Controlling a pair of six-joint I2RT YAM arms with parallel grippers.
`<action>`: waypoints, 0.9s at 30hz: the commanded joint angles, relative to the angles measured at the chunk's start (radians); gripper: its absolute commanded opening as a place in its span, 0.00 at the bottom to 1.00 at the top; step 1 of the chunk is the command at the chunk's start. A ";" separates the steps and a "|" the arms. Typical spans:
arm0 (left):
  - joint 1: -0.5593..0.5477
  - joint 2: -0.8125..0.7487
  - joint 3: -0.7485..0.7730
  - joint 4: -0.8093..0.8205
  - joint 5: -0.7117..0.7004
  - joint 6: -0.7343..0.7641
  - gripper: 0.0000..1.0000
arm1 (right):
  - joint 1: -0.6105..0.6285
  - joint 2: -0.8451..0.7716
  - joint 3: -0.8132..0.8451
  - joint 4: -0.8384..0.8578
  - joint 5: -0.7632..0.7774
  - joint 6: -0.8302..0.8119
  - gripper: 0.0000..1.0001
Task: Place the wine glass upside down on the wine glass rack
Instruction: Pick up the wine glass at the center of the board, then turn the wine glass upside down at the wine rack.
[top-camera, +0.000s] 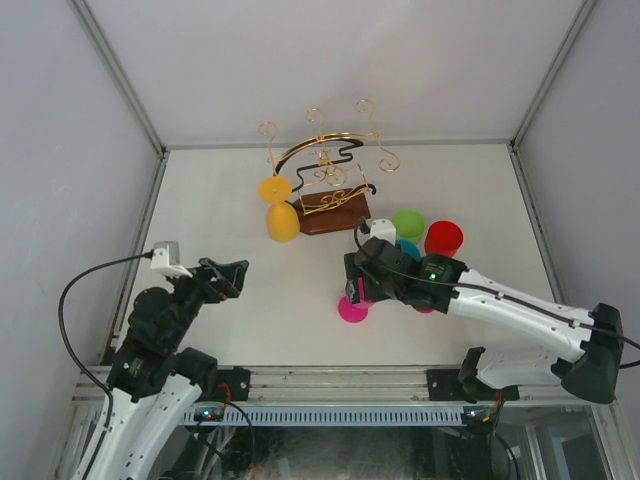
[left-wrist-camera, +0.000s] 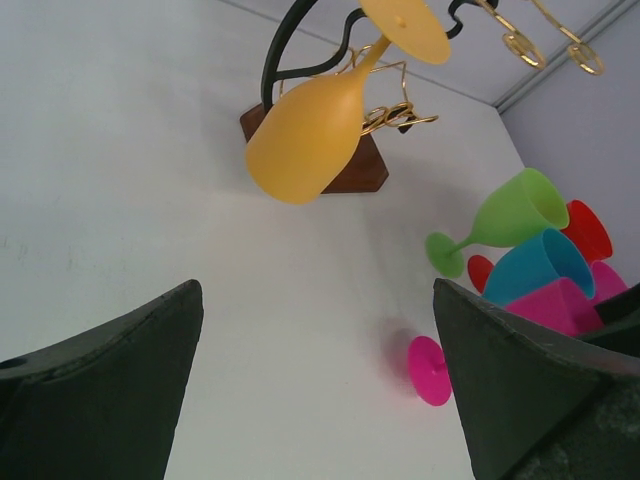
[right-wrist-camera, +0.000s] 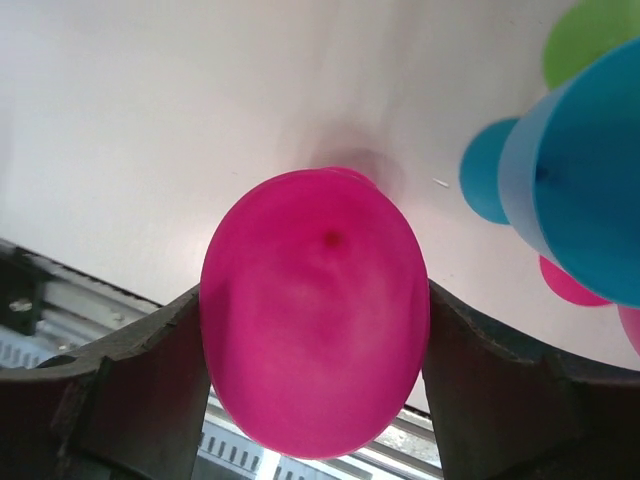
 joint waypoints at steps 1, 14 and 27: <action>-0.002 0.077 0.048 -0.037 -0.025 0.042 1.00 | -0.008 -0.093 0.032 0.119 -0.071 -0.044 0.61; -0.293 0.209 0.062 0.105 -0.152 -0.025 0.97 | -0.054 -0.320 0.000 0.277 -0.040 0.007 0.52; -0.527 0.397 0.042 0.393 -0.173 -0.103 0.91 | -0.050 -0.351 -0.031 0.350 -0.051 0.047 0.49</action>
